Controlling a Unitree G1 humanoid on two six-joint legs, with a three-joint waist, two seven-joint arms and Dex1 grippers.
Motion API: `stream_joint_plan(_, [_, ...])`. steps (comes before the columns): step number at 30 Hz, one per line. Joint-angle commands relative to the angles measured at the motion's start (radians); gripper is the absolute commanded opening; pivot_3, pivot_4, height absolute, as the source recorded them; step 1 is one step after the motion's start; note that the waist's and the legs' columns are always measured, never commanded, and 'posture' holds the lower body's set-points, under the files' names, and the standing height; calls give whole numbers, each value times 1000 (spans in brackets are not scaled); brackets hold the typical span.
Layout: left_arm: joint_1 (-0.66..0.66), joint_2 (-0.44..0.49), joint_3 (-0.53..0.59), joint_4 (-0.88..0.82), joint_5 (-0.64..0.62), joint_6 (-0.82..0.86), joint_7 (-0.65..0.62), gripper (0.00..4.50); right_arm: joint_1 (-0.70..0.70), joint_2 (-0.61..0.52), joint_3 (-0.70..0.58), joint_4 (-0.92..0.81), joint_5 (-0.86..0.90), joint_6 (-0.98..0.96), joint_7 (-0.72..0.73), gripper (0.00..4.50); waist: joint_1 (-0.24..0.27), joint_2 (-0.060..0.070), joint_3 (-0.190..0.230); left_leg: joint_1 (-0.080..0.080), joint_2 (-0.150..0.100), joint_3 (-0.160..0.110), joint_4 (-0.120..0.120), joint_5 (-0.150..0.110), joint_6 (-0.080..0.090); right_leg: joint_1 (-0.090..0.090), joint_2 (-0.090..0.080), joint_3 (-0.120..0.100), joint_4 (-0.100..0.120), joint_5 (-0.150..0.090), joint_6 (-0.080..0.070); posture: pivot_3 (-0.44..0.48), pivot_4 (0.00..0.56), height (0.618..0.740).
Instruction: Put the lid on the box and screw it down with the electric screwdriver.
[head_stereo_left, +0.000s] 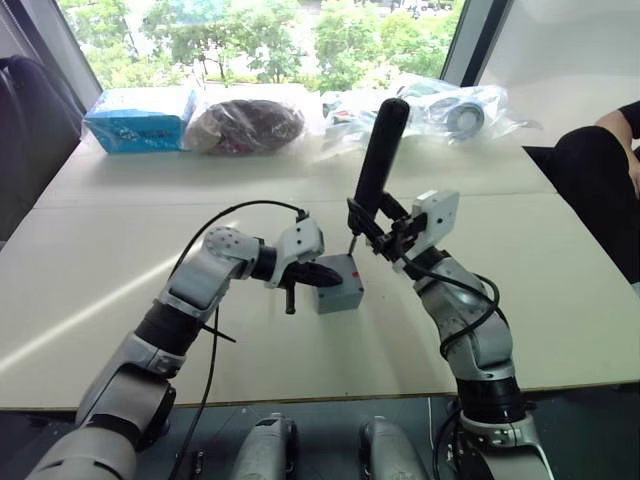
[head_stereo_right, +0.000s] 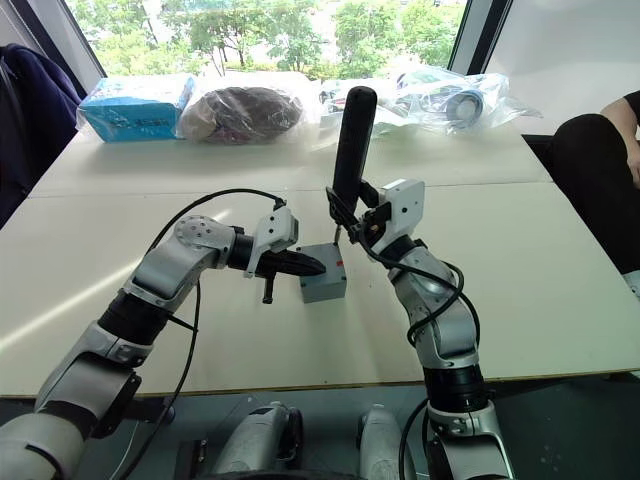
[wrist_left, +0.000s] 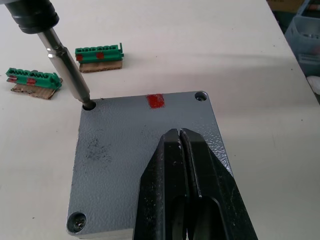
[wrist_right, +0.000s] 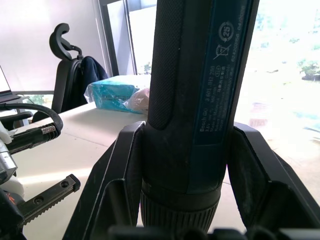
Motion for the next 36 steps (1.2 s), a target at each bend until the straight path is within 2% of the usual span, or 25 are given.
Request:
stream_joint_plan(1, [14,18,-5,-9,18,11,-3,0,29,-10,35,65,-28,30,12,1859,0,0,0,0,0,0,0,0,0,0,0,0,0,0,0,0,150,740])
stream_joint_plan(18, [28,12,17,-16,-2,34,9,0,6,-23,21,84,-21,51,17,1859,0,-2,-3,0,0,0,-1,0,0,0,-1,0,0,-2,-3,0,150,740])
stream_joint_plan(25, [52,-10,41,-15,-4,29,46,0,-169,-48,-78,-48,81,167,-28,1859,3,-2,-3,-1,0,0,-1,0,0,-1,-2,0,0,-2,-3,0,150,740])
stream_joint_plan(29, [63,-21,87,-32,-46,41,64,0,-328,-55,-231,-135,270,308,-133,1859,3,0,0,-9,-1,0,-1,0,0,-10,-3,0,0,-1,-3,0,150,740])
stream_joint_plan(33, [66,-42,139,-40,-99,65,86,0,-445,-98,-393,-151,457,447,-268,1859,3,1,2,-12,-1,0,-2,0,0,-13,-3,0,0,0,0,0,150,740])
stream_joint_plan(36, [29,-93,215,-82,-191,125,119,0,-535,-296,-555,-7,797,851,-399,1859,7,0,2,-13,-1,0,-3,0,0,-13,-4,0,-1,0,0,0,150,740])
